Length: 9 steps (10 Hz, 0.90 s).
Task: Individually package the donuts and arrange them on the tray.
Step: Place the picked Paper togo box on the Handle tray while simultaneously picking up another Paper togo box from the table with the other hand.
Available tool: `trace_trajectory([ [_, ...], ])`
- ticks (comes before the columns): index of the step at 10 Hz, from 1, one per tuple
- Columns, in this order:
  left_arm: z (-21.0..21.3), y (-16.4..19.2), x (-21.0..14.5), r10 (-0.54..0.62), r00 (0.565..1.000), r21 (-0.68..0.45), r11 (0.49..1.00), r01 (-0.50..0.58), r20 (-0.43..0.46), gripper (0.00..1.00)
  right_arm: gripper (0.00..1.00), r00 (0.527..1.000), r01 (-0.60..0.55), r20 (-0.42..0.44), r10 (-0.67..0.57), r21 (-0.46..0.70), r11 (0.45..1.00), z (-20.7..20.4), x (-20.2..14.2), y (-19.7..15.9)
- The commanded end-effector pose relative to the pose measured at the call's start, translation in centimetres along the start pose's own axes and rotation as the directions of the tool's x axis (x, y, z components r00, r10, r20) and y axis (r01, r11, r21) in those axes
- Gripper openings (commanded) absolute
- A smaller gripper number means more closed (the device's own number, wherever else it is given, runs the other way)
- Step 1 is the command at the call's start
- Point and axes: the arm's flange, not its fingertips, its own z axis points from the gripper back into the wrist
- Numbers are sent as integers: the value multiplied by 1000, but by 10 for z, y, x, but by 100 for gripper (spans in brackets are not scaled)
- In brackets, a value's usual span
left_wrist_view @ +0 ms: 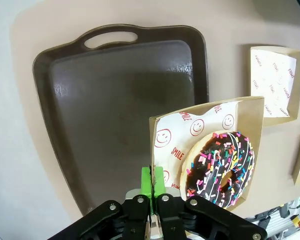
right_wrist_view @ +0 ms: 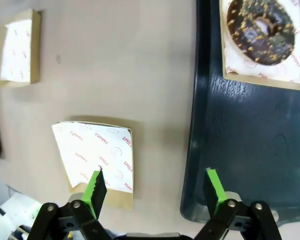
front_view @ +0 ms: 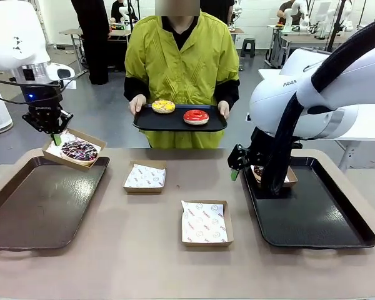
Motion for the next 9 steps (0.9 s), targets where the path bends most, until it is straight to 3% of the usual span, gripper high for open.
trace_trajectory([
  [1, 4, 14, 1, -1, 1000, 1, 1000, 1, 12, 1, 100, 999, 25, -35, -24, 33, 999, 1, -5, 2],
  [7, 4, 14, 1, -1, 1000, 1, 1000, 1, 12, 1, 100, 999, 25, -35, -24, 33, 999, 1, -5, 2],
  [9, -8, 27, 4, -19, 1000, -36, 999, 19, -5, 1, 100, 999, 21, -36, -22, -41, 999, -9, -8, 13],
])
